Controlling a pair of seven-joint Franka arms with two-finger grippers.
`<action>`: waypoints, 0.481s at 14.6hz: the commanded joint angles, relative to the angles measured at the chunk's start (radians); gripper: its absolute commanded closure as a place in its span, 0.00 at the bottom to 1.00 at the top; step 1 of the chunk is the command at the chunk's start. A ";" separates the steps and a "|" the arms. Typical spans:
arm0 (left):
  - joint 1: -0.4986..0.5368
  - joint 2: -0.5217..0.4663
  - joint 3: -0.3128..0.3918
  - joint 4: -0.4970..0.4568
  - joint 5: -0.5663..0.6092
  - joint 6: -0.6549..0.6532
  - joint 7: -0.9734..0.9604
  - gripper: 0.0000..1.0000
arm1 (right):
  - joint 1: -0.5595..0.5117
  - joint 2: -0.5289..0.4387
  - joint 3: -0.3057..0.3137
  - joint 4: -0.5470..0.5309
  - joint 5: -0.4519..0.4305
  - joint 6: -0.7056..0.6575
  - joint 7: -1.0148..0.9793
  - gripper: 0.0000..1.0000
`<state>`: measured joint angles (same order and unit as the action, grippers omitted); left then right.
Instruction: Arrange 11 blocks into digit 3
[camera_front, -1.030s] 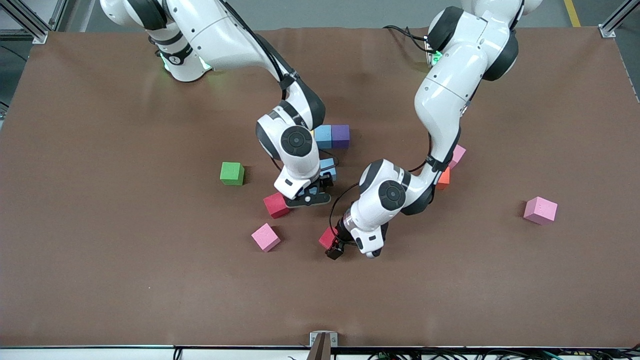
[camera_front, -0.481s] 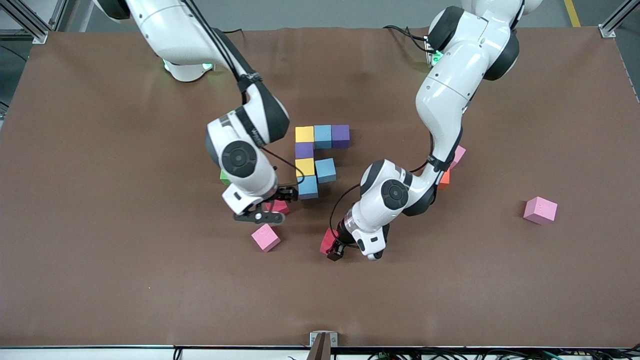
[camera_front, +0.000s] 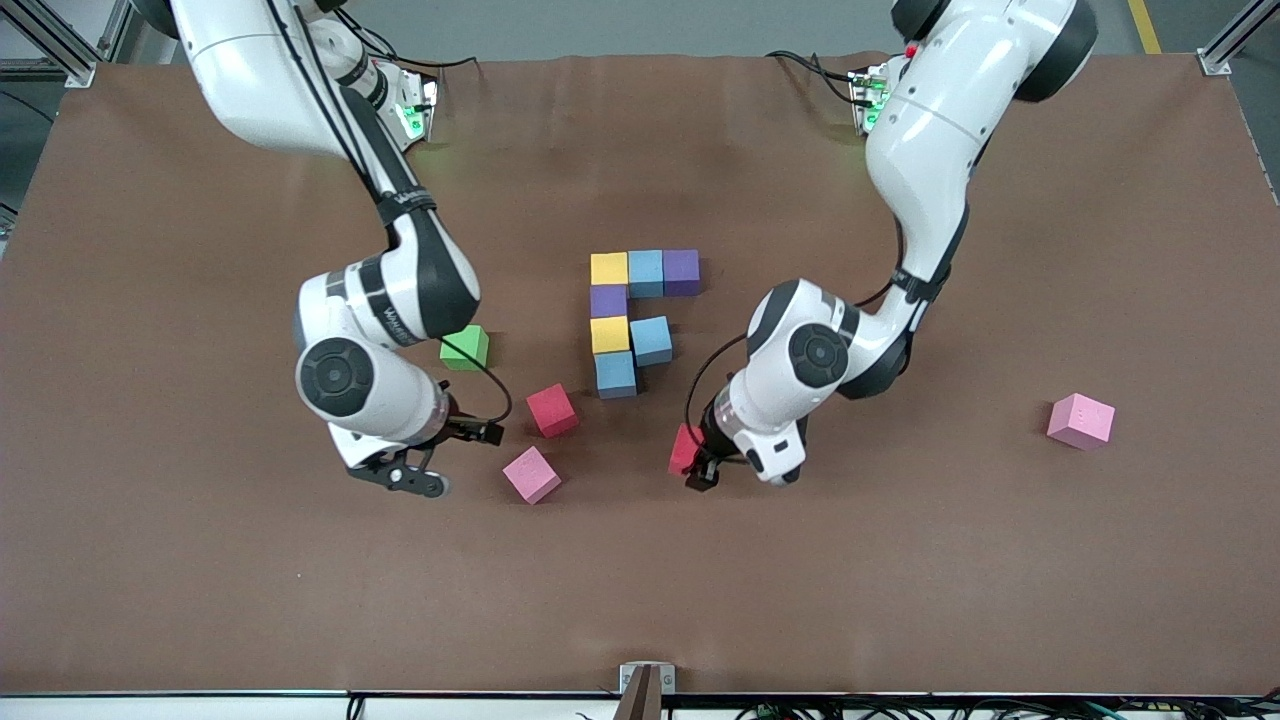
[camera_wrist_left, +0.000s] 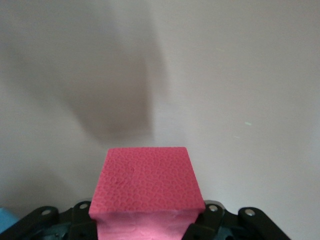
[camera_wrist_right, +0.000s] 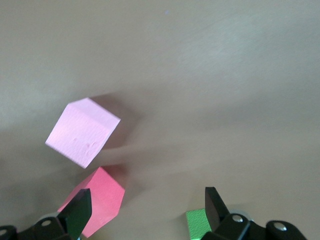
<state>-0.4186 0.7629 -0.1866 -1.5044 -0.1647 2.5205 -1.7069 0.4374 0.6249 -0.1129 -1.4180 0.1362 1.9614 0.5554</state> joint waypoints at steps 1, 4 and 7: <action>0.011 -0.247 0.003 -0.386 -0.048 0.125 -0.101 0.81 | -0.003 -0.074 -0.023 -0.106 -0.003 0.011 0.012 0.00; -0.003 -0.295 0.001 -0.520 -0.049 0.182 -0.325 0.81 | -0.003 -0.080 -0.039 -0.151 -0.003 0.039 0.096 0.00; -0.038 -0.301 -0.001 -0.632 -0.049 0.317 -0.448 0.81 | 0.017 -0.073 -0.039 -0.145 -0.033 0.091 0.303 0.00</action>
<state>-0.4303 0.4971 -0.1898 -2.0293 -0.1912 2.7352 -2.0833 0.4354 0.5915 -0.1531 -1.5182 0.1320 2.0130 0.7332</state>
